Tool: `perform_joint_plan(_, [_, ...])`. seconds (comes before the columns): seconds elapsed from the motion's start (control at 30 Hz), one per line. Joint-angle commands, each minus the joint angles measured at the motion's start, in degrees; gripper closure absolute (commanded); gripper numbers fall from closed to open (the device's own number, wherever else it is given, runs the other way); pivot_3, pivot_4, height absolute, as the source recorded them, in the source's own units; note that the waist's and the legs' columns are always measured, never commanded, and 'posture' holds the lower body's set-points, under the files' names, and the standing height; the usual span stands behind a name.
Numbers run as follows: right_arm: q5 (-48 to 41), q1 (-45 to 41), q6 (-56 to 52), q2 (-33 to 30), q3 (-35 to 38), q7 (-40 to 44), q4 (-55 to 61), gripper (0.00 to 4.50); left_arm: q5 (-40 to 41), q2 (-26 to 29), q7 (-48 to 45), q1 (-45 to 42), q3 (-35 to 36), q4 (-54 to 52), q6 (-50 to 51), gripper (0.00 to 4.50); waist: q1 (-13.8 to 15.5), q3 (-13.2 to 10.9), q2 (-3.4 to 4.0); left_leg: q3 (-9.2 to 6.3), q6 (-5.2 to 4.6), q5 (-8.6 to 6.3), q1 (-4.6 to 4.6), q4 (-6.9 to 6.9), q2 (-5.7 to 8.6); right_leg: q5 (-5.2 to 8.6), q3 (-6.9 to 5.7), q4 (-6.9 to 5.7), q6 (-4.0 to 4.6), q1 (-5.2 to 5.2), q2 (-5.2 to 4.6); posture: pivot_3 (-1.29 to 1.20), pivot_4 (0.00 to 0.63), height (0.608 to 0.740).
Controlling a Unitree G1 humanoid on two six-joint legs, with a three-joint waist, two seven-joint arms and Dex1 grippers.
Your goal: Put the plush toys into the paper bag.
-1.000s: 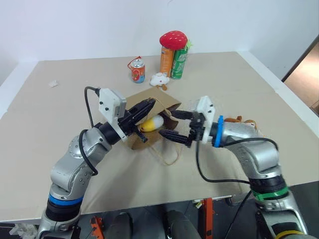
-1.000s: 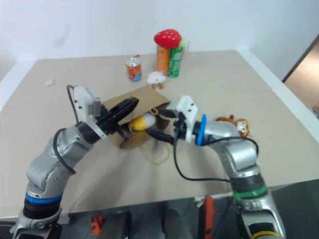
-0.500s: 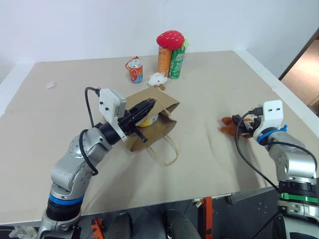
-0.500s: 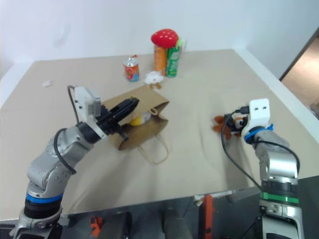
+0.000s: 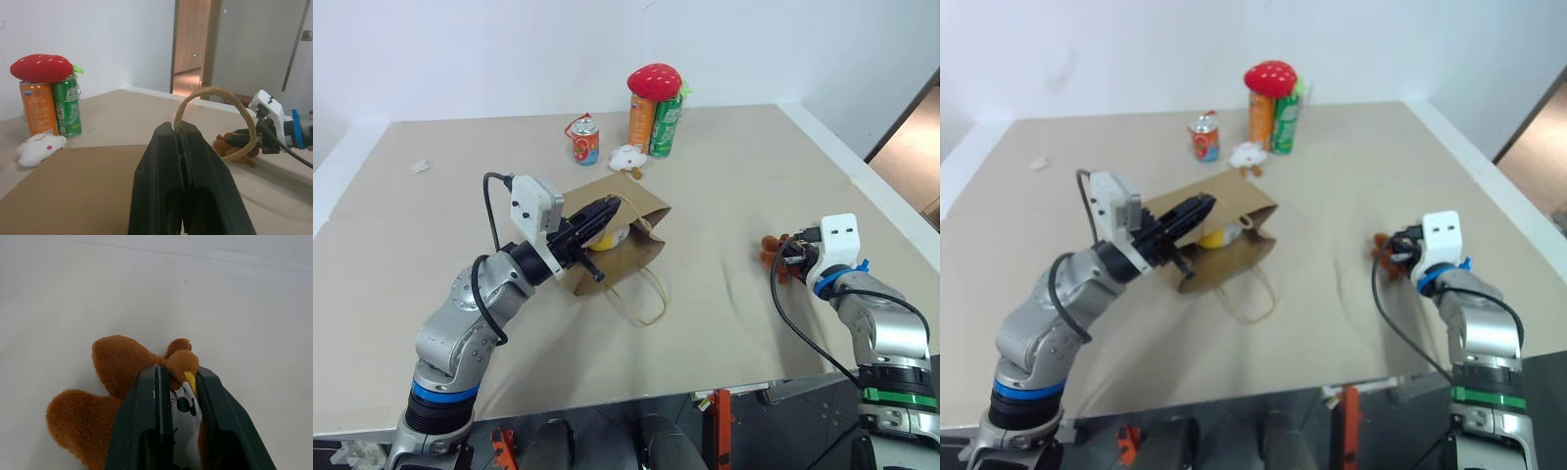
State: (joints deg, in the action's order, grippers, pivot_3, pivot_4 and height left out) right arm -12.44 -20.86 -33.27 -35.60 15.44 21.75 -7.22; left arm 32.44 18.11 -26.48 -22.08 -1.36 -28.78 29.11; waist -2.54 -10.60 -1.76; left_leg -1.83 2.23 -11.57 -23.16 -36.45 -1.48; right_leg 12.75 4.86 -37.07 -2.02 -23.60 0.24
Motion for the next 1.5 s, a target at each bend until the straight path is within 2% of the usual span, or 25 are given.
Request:
perform_joint_plan(0.03, [-0.4, 1.1, 1.0, -1.2, 0.4, 2.3, 1.1, 3.75, 0.1, 0.1, 0.0, -0.9, 0.7, -1.2, -0.7, 4.5, 0.0, 0.0, 0.0, 0.0, 0.0, 0.0, 0.0, 0.0, 0.0, 0.0, 0.0, 0.0, 0.0, 0.0, 0.0, 0.0, 0.15, 0.74])
perform_joint_plan(0.13, [-4.3, 0.1, 1.6, -1.9, 0.6, 7.8, 6.0, 3.75, 0.2, 0.1, -0.1, -1.1, 0.7, -1.1, -0.7, 4.5, -0.1, 0.0, 0.01, 0.0, 0.0, 0.0, 0.0, 0.0, 0.0, 0.0, 0.01, 0.0, 0.0, -0.02, 0.01, 0.0, 0.15, 0.74])
perform_joint_plan(0.23, [-13.2, -0.2, -3.5, -3.5, -2.0, 18.2, 17.0, 3.75, 0.1, 0.2, -0.4, -1.1, 0.5, -0.9, -0.8, 4.5, -0.4, -0.1, 0.17, 0.02, 0.0, 0.0, -0.04, 0.0, -0.01, -0.01, 0.03, -0.01, -0.01, -0.07, 0.02, 0.0, 0.15, 0.74])
perform_joint_plan(0.3, [-18.8, 0.4, -8.3, -4.3, -3.8, 22.2, 23.4, 3.75, 0.0, 0.3, -0.5, -1.2, 0.4, -0.8, -0.8, 4.5, -0.4, -0.1, 0.17, 0.12, 0.0, 0.0, -0.05, 0.04, -0.06, -0.04, 0.15, -0.02, -0.05, -0.16, 0.1, 0.0, 0.15, 0.74])
perform_joint_plan(0.37, [-21.9, 0.8, -10.9, -4.5, -6.1, 24.3, 27.9, 3.75, -0.1, 0.3, -0.6, -1.3, 0.4, -0.6, -0.9, 4.5, -0.3, -0.1, 0.18, 0.07, 0.0, 0.0, -0.05, 0.04, -0.1, -0.04, 0.13, -0.03, -0.05, -0.16, 0.17, 0.0, 0.15, 0.74])
perform_joint_plan(0.53, [-25.6, -2.2, -13.4, 1.2, -11.9, 22.5, 32.8, 3.75, -0.3, 0.1, -0.2, -1.6, 0.4, -0.6, -1.1, 4.5, -0.2, -0.1, 0.15, -0.05, 0.0, -0.01, -0.11, 0.06, -0.14, -0.02, 0.11, -0.03, -0.02, -0.17, 0.26, 0.0, 0.15, 0.74])
perform_joint_plan(0.7, [-19.1, -6.7, -9.2, 8.1, -19.4, 18.4, 27.5, 3.75, -0.3, 0.0, 0.0, -1.4, 0.4, -0.9, -0.8, 4.5, -0.3, -0.1, 0.15, 0.02, 0.0, 0.0, -0.15, 0.02, -0.11, -0.03, 0.28, -0.03, -0.02, -0.23, 0.29, 0.0, 0.15, 0.74])
perform_joint_plan(0.83, [-10.5, -9.9, -0.4, 12.9, -25.5, 16.1, 17.9, 3.75, -0.3, -0.1, 0.2, -1.3, 0.4, -1.2, -0.5, 4.5, -0.2, -0.1, 0.12, 0.05, 0.0, 0.0, -0.2, 0.03, -0.12, -0.03, 0.32, -0.04, -0.02, -0.29, 0.3, 0.0, 0.15, 0.74])
perform_joint_plan(1.03, [-3.2, -14.5, 8.7, 18.9, -29.2, 12.7, 6.5, 3.75, -0.3, -0.3, 0.7, -1.0, 0.2, -1.8, -0.3, 4.5, -0.2, -0.1, 0.08, 0.08, 0.01, -0.01, -0.26, 0.08, -0.13, -0.04, 0.37, -0.04, -0.03, -0.38, 0.31, 0.0, 0.15, 0.74])
perform_joint_plan(1.27, [1.0, -18.2, 15.3, 22.9, -28.1, 10.4, -2.4, 3.75, -0.2, -0.4, 1.3, -0.5, 0.1, -2.6, -0.3, 4.5, -0.3, -0.1, 0.08, 0.14, 0.01, 0.0, -0.25, 0.08, -0.14, -0.08, 0.45, -0.08, -0.02, -0.41, 0.33, 0.0, 0.15, 0.74])
perform_joint_plan(1.33, [1.1, -18.3, 15.5, 23.1, -27.9, 11.3, -3.1, 3.07, -0.2, -0.4, 1.4, -0.4, 0.0, -2.7, -0.3, 4.5, -0.3, -0.1, 0.08, 0.15, 0.01, 0.0, -0.25, 0.08, -0.14, -0.08, 0.47, -0.08, -0.02, -0.41, 0.33, 0.0, 0.15, 0.74])
perform_joint_plan(1.4, [0.8, -17.7, 15.2, 22.8, -28.1, 12.5, -1.9, 2.6, -0.2, -0.4, 1.4, -0.3, 0.0, -2.7, -0.3, 4.5, -0.3, -0.1, 0.08, 0.15, 0.01, 0.0, -0.25, 0.08, -0.15, -0.08, 0.46, -0.09, -0.02, -0.41, 0.33, 0.0, 0.15, 0.74])
perform_joint_plan(1.43, [0.6, -17.3, 15.0, 22.5, -28.2, 13.1, -0.9, 2.12, -0.2, -0.4, 1.4, -0.3, 0.0, -2.6, -0.4, 4.5, -0.3, -0.1, 0.08, 0.14, 0.01, 0.0, -0.25, 0.08, -0.15, -0.08, 0.46, -0.09, -0.02, -0.41, 0.34, 0.0, 0.15, 0.74])
perform_joint_plan(1.47, [0.5, -17.0, 14.9, 22.3, -28.2, 13.5, -0.1, 2.12, -0.3, -0.4, 1.4, -0.2, 0.0, -2.6, -0.4, 4.5, -0.3, -0.1, 0.08, 0.15, 0.01, 0.0, -0.25, 0.08, -0.15, -0.08, 0.46, -0.09, -0.02, -0.41, 0.34, 0.0, 0.15, 0.74])
perform_joint_plan(1.5, [0.3, -16.6, 14.6, 22.2, -28.2, 13.9, 0.8, 1.51, -0.3, -0.4, 1.4, -0.2, 0.0, -2.7, -0.4, 4.5, -0.3, -0.1, 0.08, 0.14, 0.01, 0.0, -0.25, 0.08, -0.15, -0.08, 0.46, -0.09, -0.01, -0.41, 0.34, 0.0, 0.15, 0.74])
